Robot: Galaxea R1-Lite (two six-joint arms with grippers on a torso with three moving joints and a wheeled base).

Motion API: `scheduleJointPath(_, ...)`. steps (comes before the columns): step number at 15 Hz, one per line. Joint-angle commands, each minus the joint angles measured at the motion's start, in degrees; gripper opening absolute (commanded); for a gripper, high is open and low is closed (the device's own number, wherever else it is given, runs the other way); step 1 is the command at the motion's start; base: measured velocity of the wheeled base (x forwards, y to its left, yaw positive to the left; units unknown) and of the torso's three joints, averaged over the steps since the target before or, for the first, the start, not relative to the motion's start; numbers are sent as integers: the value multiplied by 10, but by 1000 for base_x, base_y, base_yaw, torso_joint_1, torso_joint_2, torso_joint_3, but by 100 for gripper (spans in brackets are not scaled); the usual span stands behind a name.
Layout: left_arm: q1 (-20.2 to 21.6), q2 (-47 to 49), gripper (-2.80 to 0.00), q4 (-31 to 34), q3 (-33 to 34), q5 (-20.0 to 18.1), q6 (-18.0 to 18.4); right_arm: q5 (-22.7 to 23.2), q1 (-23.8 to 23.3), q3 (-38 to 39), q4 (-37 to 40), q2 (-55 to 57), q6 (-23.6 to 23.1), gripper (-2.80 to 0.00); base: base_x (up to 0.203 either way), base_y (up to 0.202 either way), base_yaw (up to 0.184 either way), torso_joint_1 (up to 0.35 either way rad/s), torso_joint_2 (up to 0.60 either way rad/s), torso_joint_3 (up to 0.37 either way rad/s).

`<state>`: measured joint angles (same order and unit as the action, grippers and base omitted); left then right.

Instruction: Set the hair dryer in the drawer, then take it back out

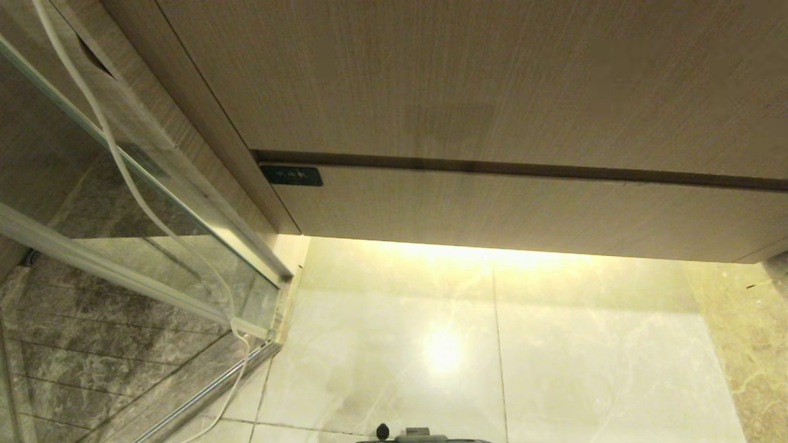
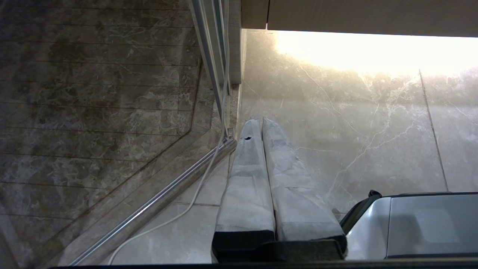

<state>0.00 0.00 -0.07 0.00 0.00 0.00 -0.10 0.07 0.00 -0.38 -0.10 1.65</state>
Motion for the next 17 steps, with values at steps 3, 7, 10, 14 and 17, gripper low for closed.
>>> scheduleJointPath(3,0,0,-280,0,1,0,0,0,0,0,-1,0,-1,-280,0,0,0,0,0,0)
scheduleJointPath(7,0,0,-280,0,0,0,0,3,0,0,-1,0,-7,-280,0,0,0,0,0,0)
scheduleJointPath(10,0,0,-280,0,1,0,0,1,0,0,0,0,-3,-280,0,0,0,0,0,0)
scheduleJointPath(14,0,-1,-280,0,0,0,0,0,0,0,-1,0,-1,-280,0,0,0,0,0,0)
scheduleJointPath(17,0,0,-280,0,1,0,0,0,0,0,-1,0,-1,-280,0,0,0,0,0,0)
